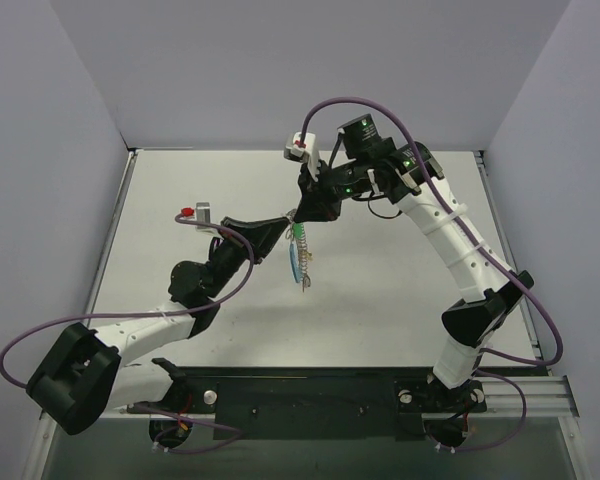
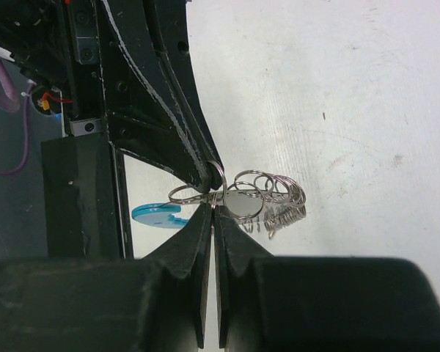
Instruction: Put the keys on the keyring
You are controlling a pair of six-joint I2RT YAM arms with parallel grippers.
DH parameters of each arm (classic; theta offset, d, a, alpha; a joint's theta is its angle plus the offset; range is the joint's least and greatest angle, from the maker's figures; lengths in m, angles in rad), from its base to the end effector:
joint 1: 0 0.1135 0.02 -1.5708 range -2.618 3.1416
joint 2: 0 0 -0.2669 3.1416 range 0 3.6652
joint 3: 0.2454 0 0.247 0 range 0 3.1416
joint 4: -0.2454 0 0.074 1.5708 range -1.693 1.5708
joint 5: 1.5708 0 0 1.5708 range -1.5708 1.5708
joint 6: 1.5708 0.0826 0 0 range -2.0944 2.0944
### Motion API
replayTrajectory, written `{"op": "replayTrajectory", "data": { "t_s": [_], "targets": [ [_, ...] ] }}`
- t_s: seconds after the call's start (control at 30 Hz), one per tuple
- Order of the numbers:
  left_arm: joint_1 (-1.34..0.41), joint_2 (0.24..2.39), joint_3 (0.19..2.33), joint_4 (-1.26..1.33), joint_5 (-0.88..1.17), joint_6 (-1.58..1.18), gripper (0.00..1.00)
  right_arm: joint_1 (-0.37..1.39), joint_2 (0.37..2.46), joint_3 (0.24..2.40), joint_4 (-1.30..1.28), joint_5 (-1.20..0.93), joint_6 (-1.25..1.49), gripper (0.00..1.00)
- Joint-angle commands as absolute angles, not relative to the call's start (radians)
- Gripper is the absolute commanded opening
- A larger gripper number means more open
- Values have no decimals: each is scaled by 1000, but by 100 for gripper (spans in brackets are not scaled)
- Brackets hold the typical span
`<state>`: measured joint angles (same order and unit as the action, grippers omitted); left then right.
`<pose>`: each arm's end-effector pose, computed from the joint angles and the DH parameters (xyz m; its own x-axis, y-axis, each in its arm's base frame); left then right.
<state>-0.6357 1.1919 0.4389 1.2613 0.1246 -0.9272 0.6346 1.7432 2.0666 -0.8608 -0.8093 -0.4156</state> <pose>0.2139 -0.1706 0.3173 -0.3062 -0.7605 -0.5726 0.7192 0.2093 -0.6625 0.2757 0.2772 0.4424 -0.0098 -0.3532 -0.9355 -0.9988 0.0486 -0.0079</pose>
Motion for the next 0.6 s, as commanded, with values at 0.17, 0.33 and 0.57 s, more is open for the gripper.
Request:
{"op": "replayTrajectory", "data": {
  "t_s": [0.17,0.33,0.57],
  "targets": [
    [-614,1229,506,1390,195,-969,0,640,1733,2102,-965,-822,-531,0],
    [-606,1229,509,1397,204,-977,0,649,1741,2100,-1019,-813,-589,0],
    [-598,1223,511,1405,210,-985,0,655,1755,2095,-1060,-819,-612,0]
  ]
}}
